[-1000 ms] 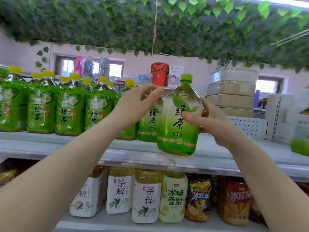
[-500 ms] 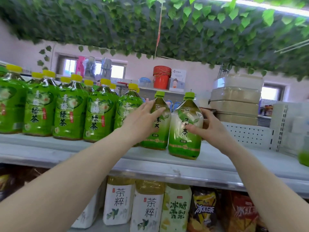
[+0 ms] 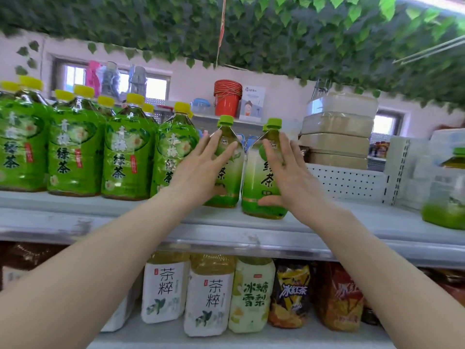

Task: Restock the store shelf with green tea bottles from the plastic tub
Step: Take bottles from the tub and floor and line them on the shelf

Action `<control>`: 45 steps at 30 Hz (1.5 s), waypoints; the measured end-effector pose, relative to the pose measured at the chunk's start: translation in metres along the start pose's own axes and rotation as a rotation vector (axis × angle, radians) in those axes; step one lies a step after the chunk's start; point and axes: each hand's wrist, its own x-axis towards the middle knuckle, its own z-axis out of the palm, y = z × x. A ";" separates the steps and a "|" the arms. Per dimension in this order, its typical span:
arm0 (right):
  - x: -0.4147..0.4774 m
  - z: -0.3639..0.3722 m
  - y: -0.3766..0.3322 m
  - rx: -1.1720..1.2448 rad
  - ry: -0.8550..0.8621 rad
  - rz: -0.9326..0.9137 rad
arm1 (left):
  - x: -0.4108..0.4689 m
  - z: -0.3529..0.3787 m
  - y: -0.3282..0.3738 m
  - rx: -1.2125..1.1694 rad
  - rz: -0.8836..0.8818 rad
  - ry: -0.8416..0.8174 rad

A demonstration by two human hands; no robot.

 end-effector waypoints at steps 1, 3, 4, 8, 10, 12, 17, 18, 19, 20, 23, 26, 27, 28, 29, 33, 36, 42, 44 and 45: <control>0.002 0.002 0.001 0.011 0.001 -0.003 | 0.000 0.000 0.000 0.001 0.001 0.005; 0.008 0.009 0.004 0.028 0.006 -0.013 | -0.001 0.001 0.001 0.005 0.001 0.010; 0.010 0.012 0.006 0.029 0.015 -0.018 | -0.001 0.002 0.001 0.009 0.000 0.006; 0.019 0.024 0.016 0.064 0.038 -0.050 | 0.000 0.005 0.003 0.021 -0.018 0.002; 0.023 0.029 0.020 0.064 0.043 -0.061 | 0.000 0.006 0.003 0.027 -0.025 0.010; 0.028 0.034 0.024 0.059 0.048 -0.065 | 0.000 0.007 0.004 0.030 -0.030 0.016; 0.037 0.044 0.030 0.059 0.059 -0.083 | 0.001 0.008 0.006 0.052 -0.039 0.012; 0.038 0.044 0.030 0.061 0.055 -0.083 | 0.001 0.008 0.006 0.053 -0.043 0.010; 0.039 0.044 0.030 0.060 0.048 -0.083 | 0.001 0.008 0.006 0.053 -0.046 0.005; 0.039 0.043 0.030 0.054 0.041 -0.082 | 0.001 0.008 0.006 0.053 -0.049 0.000; 0.037 0.037 0.029 0.002 0.032 -0.086 | 0.001 0.004 0.007 0.043 -0.051 -0.021; 0.033 0.025 0.028 -0.063 0.019 -0.088 | -0.002 -0.005 0.005 0.022 -0.040 -0.039; 0.032 0.020 0.027 -0.087 0.023 -0.088 | -0.005 -0.009 0.003 0.011 -0.036 -0.040; 0.030 0.016 0.024 -0.111 0.040 -0.096 | -0.009 -0.014 0.001 0.003 -0.030 -0.036; 0.027 0.012 0.021 -0.134 0.072 -0.116 | -0.014 -0.018 -0.001 0.000 -0.022 -0.029; 0.009 -0.001 -0.006 -0.222 0.184 -0.230 | -0.042 -0.037 -0.019 -0.008 -0.007 0.025; -0.006 -0.007 -0.039 -0.226 0.242 -0.287 | -0.069 -0.057 -0.039 -0.017 0.000 0.061; -0.035 -0.006 -0.127 -0.207 0.290 -0.408 | -0.153 -0.087 -0.088 -0.017 0.058 0.086; -0.047 0.000 -0.164 -0.155 0.257 -0.438 | -0.189 -0.091 -0.108 -0.022 0.073 0.073; -0.053 0.005 -0.183 -0.132 0.245 -0.453 | -0.209 -0.093 -0.118 -0.019 0.074 0.060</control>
